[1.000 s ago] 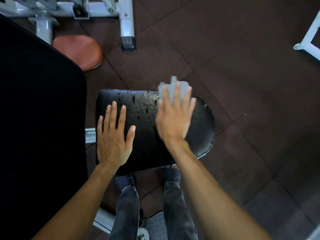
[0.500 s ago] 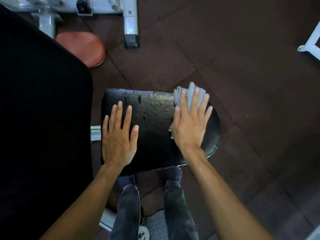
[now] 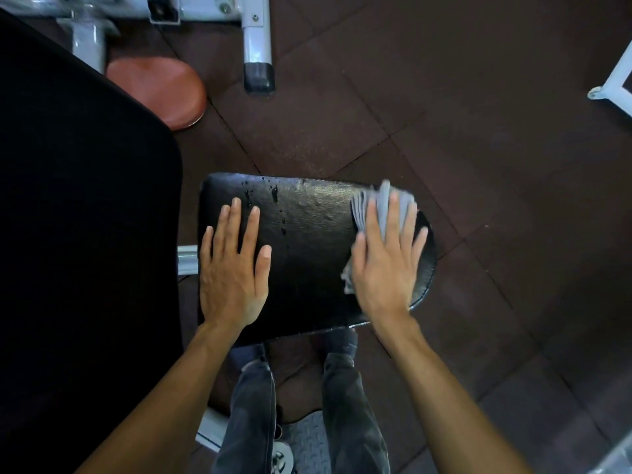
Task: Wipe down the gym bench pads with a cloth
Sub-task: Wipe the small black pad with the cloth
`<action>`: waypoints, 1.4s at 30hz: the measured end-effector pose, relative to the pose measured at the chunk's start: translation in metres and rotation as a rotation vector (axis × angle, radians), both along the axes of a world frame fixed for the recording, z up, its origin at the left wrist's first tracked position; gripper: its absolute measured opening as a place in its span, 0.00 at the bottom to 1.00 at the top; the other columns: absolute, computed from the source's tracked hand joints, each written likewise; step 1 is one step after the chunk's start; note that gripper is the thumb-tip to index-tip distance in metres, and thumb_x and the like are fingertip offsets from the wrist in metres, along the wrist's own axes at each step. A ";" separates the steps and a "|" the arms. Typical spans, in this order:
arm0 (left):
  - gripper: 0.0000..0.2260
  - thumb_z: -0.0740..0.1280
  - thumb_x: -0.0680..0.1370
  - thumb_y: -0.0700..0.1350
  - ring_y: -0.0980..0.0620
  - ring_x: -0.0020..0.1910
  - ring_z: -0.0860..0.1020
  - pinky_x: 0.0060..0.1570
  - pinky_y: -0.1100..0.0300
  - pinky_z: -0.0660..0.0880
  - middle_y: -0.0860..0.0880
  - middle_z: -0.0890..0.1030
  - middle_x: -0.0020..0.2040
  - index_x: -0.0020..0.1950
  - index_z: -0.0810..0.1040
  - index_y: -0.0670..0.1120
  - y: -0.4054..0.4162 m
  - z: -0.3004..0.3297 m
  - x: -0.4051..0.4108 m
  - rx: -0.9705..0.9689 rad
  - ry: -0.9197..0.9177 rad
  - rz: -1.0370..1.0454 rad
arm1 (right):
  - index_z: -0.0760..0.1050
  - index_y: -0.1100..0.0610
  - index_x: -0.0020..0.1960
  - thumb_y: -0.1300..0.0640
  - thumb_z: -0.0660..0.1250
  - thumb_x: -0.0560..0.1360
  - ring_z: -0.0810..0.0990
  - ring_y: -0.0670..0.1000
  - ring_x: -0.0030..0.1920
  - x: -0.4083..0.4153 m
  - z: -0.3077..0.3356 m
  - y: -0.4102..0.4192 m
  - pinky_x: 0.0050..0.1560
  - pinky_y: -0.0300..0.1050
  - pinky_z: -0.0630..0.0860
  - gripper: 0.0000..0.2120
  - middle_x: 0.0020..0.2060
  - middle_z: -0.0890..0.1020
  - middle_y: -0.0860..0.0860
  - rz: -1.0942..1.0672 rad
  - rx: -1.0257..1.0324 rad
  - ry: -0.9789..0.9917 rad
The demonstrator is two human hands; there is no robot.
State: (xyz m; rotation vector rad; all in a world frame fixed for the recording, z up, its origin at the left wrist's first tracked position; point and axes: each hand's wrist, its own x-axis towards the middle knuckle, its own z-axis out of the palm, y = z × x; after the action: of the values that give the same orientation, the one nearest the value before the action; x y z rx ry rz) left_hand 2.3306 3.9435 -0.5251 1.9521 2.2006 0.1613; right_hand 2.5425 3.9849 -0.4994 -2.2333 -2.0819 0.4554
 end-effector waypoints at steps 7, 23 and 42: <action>0.26 0.42 0.85 0.54 0.48 0.81 0.51 0.79 0.47 0.50 0.45 0.52 0.82 0.81 0.54 0.47 0.000 -0.002 -0.002 -0.001 0.015 0.002 | 0.49 0.53 0.80 0.51 0.51 0.82 0.41 0.59 0.80 -0.078 -0.006 -0.008 0.78 0.63 0.49 0.28 0.81 0.47 0.53 0.189 -0.018 0.033; 0.28 0.47 0.84 0.57 0.43 0.81 0.53 0.77 0.42 0.54 0.40 0.53 0.81 0.80 0.56 0.43 -0.006 0.015 0.016 0.085 -0.145 -0.009 | 0.51 0.49 0.80 0.42 0.45 0.83 0.45 0.59 0.80 0.024 -0.006 0.013 0.78 0.64 0.47 0.28 0.80 0.48 0.56 0.201 0.011 -0.115; 0.24 0.49 0.86 0.48 0.42 0.81 0.50 0.79 0.43 0.51 0.41 0.53 0.82 0.81 0.54 0.43 0.020 0.010 0.006 -0.007 -0.041 0.015 | 0.48 0.52 0.81 0.41 0.45 0.83 0.47 0.57 0.80 0.023 -0.012 0.012 0.78 0.60 0.50 0.29 0.81 0.49 0.55 0.181 0.067 -0.142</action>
State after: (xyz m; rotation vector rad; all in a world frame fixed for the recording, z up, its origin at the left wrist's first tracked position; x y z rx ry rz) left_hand 2.3366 3.9635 -0.5155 1.9110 2.1874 0.1940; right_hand 2.5655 3.9968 -0.5113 -2.1077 -2.3436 0.2380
